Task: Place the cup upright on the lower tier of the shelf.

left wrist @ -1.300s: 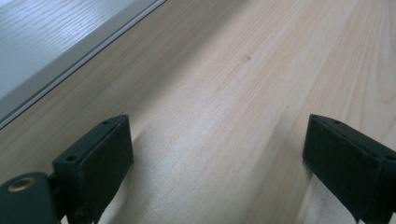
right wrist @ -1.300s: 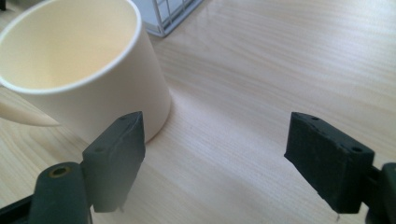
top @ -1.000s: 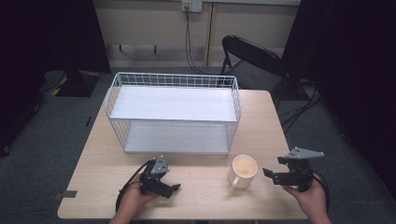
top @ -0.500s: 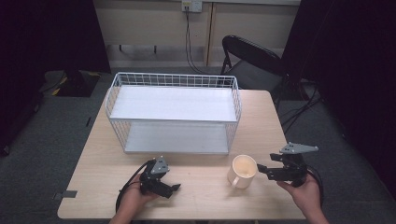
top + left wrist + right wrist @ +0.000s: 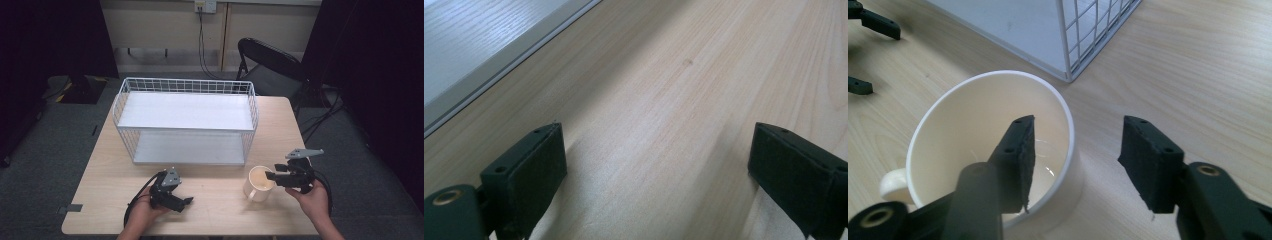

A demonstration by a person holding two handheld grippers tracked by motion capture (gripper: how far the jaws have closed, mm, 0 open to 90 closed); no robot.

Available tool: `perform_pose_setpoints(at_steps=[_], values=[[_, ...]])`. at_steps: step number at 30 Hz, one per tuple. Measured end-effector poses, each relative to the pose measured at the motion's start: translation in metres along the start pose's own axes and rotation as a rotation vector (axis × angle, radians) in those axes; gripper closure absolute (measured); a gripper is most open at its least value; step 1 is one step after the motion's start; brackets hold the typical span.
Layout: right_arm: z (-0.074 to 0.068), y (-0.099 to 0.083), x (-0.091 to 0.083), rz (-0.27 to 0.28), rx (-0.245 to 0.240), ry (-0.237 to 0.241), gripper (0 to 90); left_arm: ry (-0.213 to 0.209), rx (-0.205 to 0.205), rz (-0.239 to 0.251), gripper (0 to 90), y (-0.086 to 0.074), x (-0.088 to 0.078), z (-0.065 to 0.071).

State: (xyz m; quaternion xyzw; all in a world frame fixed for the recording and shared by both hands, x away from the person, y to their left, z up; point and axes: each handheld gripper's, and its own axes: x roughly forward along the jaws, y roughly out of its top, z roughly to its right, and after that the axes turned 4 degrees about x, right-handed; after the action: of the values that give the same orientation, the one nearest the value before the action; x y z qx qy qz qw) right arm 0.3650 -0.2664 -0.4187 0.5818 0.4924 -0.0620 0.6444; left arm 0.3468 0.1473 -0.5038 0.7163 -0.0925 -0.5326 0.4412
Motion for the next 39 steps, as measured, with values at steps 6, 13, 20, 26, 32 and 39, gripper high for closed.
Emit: perform_pose_setpoints(at_steps=[6, 13, 20, 26, 32, 39], values=[[-0.004, 0.003, 0.006, -0.018, -0.008, -0.007, 61.9, 0.0, 0.0, 0.0, 8.1, 0.0, 0.0, 0.0], [-0.004, 0.002, 0.012, -0.044, -0.004, -0.006, 71.9, 0.0, 0.0, 0.0, 8.1, 0.0, 0.0, 0.0], [-0.007, 0.001, 0.017, -0.058, -0.015, -0.038, 79.8, 0.0, 0.0, 0.0, 8.1, 0.0, 0.0, 0.0], [-0.011, 0.0, 0.015, -0.039, -0.029, -0.06, 82.2, 0.0, 0.0, 0.0, 8.1, 0.0, 0.0, 0.0], [-0.026, 0.008, 0.017, -0.006, -0.052, -0.04, 82.4, 0.0, 0.0, 0.0, 8.1, 0.0, 0.0, 0.0], [-0.047, 0.023, 0.027, 0.005, -0.091, -0.038, 82.6, 0.0, 0.0, -0.001, 8.1, 0.0, 0.0, 0.0]])
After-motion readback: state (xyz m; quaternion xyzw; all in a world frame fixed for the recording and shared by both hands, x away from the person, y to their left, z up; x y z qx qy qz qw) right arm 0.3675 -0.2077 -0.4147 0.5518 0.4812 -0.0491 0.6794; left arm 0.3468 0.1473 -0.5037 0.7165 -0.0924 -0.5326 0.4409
